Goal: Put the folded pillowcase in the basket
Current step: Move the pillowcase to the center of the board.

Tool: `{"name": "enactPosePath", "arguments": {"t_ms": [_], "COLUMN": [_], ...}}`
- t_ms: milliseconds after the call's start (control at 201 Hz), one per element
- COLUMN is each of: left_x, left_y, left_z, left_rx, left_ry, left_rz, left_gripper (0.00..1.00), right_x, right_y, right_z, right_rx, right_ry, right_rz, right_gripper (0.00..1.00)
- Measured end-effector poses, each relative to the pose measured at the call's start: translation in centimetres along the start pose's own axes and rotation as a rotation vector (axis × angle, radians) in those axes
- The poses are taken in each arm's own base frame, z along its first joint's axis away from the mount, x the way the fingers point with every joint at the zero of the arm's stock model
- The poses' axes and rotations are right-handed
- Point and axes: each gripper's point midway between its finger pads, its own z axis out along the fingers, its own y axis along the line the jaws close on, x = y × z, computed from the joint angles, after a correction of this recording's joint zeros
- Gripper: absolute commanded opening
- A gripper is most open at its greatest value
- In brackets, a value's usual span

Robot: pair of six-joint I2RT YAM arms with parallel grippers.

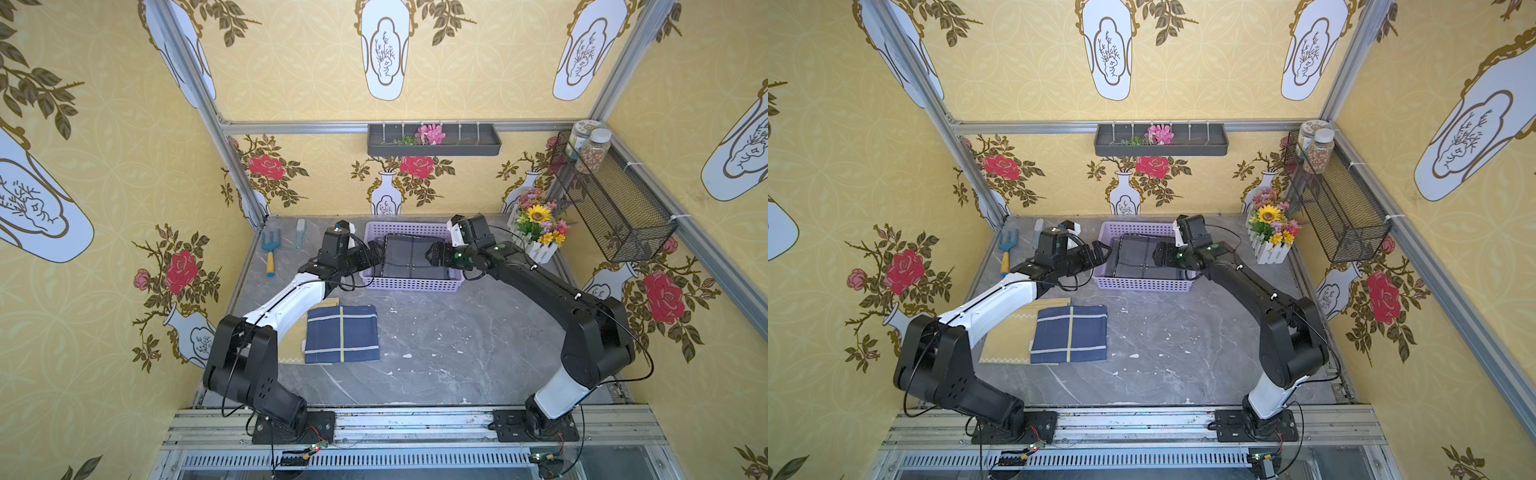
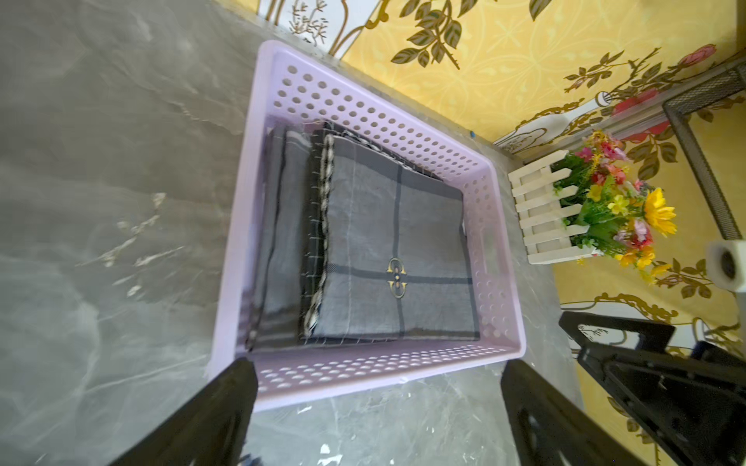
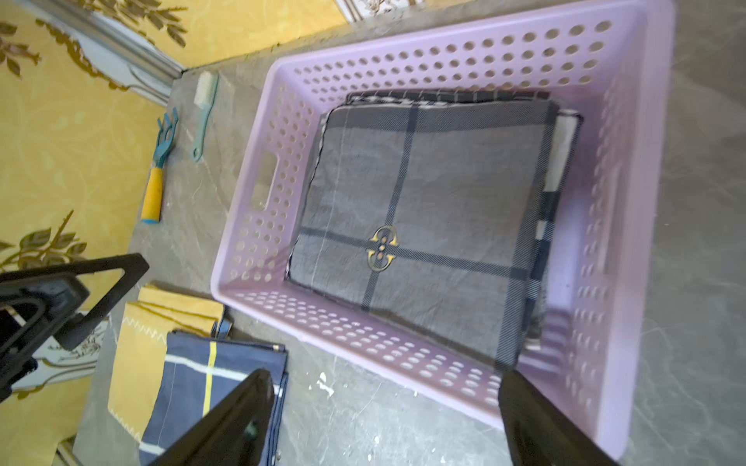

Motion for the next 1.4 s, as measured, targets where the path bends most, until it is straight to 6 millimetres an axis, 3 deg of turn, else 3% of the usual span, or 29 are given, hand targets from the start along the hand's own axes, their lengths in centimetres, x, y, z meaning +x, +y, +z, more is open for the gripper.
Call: {"name": "enactPosePath", "arguments": {"t_ms": [130, 324, 444, 698, 1166, 1401], "left_x": [2.8, 7.2, 9.6, 12.6, 14.6, 15.3], "left_y": [2.6, 6.3, 8.7, 12.0, 14.0, 13.4], "left_z": [-1.7, -3.3, -4.0, -4.7, -4.8, -4.0], "left_rx": [-0.066, -0.151, -0.215, -0.307, -0.382, -0.377], "left_ry": [0.015, 0.050, 0.067, 0.077, 0.070, 0.064], "left_rz": [-0.021, -0.073, -0.116, -0.202, -0.257, -0.228], "left_gripper": [1.00, 1.00, 1.00, 1.00, 1.00, 1.00], "right_x": [3.0, 6.3, 6.8, 6.2, 4.3, 5.8], "right_y": [2.3, 3.1, 2.6, 1.9, -0.7, -2.4], "right_z": [0.0, -0.1, -0.7, -3.1, -7.3, -9.1], "right_rx": [-0.018, -0.009, 0.008, 0.027, 0.037, 0.064], "right_ry": [0.042, 0.082, 0.068, -0.031, -0.185, -0.228], "right_rz": [-0.043, -0.058, -0.053, -0.026, 0.022, 0.033], "right_gripper": [0.97, 0.97, 0.97, 0.97, 0.97, 0.97]}}
